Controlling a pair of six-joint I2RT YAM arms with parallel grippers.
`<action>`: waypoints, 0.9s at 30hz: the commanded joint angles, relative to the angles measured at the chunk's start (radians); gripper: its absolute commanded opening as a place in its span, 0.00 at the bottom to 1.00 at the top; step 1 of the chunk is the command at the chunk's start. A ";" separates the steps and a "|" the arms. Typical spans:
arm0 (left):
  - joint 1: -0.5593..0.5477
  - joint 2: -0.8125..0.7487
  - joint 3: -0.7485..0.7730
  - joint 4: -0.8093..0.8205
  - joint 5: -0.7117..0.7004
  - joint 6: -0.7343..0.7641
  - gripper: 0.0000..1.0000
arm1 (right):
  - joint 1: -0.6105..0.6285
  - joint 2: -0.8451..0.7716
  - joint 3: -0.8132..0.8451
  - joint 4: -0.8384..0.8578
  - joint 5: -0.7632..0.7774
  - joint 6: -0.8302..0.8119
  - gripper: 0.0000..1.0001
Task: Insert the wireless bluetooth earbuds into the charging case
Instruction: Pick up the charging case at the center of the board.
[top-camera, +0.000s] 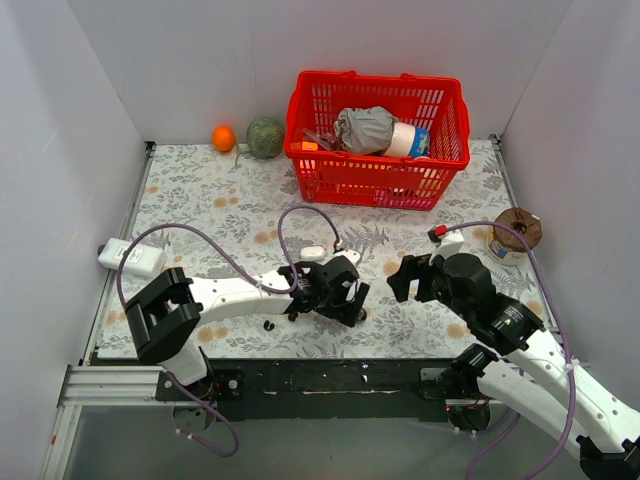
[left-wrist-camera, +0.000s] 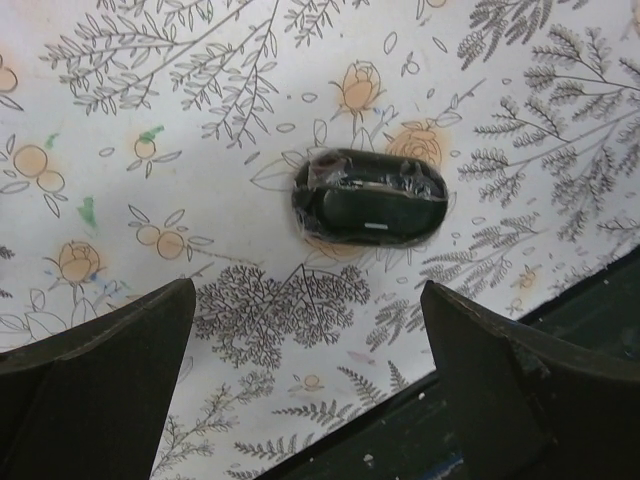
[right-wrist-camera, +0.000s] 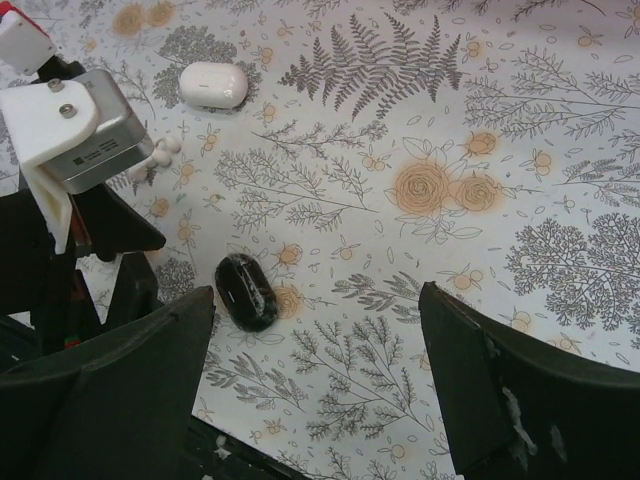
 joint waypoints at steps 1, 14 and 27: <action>-0.016 0.047 0.089 -0.046 -0.090 0.079 0.98 | 0.006 -0.014 0.029 -0.038 0.008 -0.007 0.90; -0.051 0.188 0.184 -0.043 -0.079 0.139 0.98 | 0.006 -0.042 0.050 -0.055 0.004 -0.020 0.90; -0.079 0.250 0.227 -0.060 -0.082 0.160 0.94 | 0.006 -0.039 0.052 -0.058 0.010 -0.027 0.89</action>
